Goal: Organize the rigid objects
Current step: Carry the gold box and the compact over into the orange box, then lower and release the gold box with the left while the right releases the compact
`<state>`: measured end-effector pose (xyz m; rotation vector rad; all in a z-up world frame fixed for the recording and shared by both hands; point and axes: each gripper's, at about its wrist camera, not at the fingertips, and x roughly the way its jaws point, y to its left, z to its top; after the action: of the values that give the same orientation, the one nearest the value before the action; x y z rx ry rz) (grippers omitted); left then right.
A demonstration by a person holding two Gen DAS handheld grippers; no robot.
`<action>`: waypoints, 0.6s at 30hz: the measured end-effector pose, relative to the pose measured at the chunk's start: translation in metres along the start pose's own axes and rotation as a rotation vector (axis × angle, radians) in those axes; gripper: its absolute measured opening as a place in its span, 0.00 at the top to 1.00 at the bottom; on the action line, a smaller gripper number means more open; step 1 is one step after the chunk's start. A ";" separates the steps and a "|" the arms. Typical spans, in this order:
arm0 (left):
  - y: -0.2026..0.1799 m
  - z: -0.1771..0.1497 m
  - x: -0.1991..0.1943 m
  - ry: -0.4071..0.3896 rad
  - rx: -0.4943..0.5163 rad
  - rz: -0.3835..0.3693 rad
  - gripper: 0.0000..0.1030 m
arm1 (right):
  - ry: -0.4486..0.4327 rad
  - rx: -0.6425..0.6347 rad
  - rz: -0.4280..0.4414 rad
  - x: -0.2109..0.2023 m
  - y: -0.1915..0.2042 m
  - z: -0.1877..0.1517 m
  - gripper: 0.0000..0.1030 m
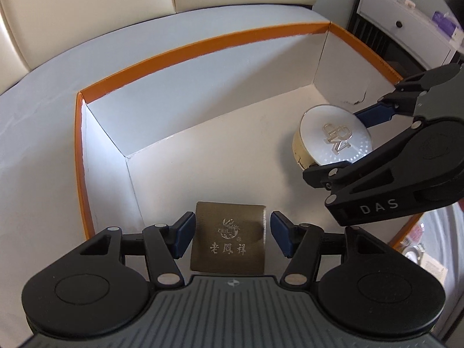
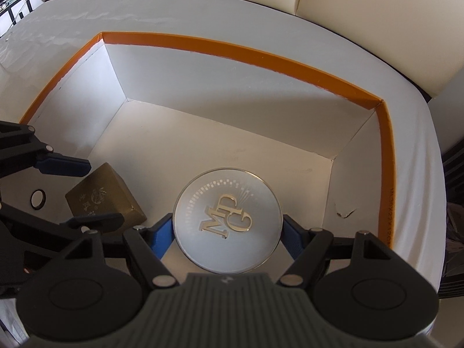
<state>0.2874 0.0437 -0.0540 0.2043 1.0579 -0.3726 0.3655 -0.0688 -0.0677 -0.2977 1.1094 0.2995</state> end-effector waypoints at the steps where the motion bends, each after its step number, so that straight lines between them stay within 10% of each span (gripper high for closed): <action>1: 0.002 0.001 -0.005 -0.012 -0.011 -0.012 0.32 | 0.003 -0.002 -0.007 0.000 0.001 0.000 0.27; 18: 0.058 -0.003 -0.063 -0.206 -0.248 -0.102 0.32 | 0.122 -0.098 0.028 0.011 0.059 0.006 0.27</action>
<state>0.2804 0.1111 -0.0010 -0.1088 0.9029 -0.3426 0.3528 -0.0110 -0.0797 -0.3917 1.2223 0.3651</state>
